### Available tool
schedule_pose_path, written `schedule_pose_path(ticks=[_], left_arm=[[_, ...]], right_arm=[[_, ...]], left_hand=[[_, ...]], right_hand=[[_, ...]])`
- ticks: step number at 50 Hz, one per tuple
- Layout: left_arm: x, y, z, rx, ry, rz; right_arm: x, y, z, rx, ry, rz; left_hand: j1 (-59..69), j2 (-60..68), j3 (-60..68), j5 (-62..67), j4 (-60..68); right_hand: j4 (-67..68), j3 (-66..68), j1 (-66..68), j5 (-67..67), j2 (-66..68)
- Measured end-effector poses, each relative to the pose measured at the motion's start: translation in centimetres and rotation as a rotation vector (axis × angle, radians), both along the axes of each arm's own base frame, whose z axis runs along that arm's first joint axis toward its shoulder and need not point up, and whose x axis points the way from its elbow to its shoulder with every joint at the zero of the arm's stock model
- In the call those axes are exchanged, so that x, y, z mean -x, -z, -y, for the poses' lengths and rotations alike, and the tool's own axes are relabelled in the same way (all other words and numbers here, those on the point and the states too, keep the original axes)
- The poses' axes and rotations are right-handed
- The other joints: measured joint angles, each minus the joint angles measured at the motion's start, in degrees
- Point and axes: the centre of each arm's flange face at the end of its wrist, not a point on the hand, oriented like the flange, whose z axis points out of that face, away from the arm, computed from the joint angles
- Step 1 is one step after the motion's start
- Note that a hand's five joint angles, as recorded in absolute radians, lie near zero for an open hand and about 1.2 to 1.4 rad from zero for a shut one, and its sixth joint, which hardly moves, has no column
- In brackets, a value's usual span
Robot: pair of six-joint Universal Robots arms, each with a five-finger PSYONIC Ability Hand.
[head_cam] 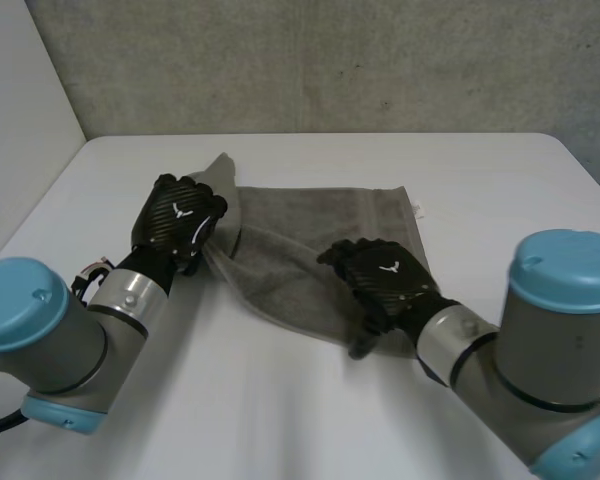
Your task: Fold the towel.
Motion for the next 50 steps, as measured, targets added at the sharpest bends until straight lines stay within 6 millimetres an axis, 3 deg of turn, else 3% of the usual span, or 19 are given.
schedule_pose_path(ticks=[12,18,23,30,33,42,50], left_arm=[[0.4,-2.2,-1.3,-0.081,-0.019,-0.068],[-0.2,-2.7,-1.7,-0.085,-0.061,-0.083],[-0.7,-2.5,-2.3,-0.103,-0.073,-0.067],[-1.5,-0.9,-4.2,-0.182,-0.072,-0.018],[-1.8,0.0,-5.2,-0.219,-0.068,0.007],[-2.3,1.1,-6.3,-0.249,-0.057,0.056],[-3.7,-0.4,-4.5,-0.181,-0.117,0.044]], right_arm=[[-4.2,1.7,0.8,-0.033,0.013,0.094],[-4.5,3.2,0.8,-0.046,0.045,0.039],[-3.3,3.6,0.4,-0.047,0.062,-0.046],[0.3,1.9,0.9,0.005,0.107,-0.149],[2.3,1.2,1.6,0.035,0.141,-0.185],[5.2,0.8,2.6,0.065,0.147,-0.231],[6.0,2.1,3.0,0.024,0.141,-0.245]], left_hand=[[0.0,0.0,0.0,0.0,0.0],[0.0,0.0,0.0,0.0,0.0],[0.0,0.0,0.0,0.0,0.0],[-1.2,-1.3,-1.6,-1.5,-1.3],[-14.2,-14.2,-15.5,-14.7,-14.6],[-51.4,-51.4,-53.0,-52.9,-51.7],[-58.0,-58.5,-59.8,-60.4,-57.9]], right_hand=[[0.0,0.0,0.0,0.0,0.0],[0.0,0.0,0.2,0.1,0.1],[0.0,0.0,0.3,0.1,0.1],[0.0,0.0,0.3,0.1,0.1],[0.0,0.0,0.3,0.1,0.1],[0.8,1.1,2.1,1.6,1.1],[5.0,5.2,6.1,6.7,4.9]])
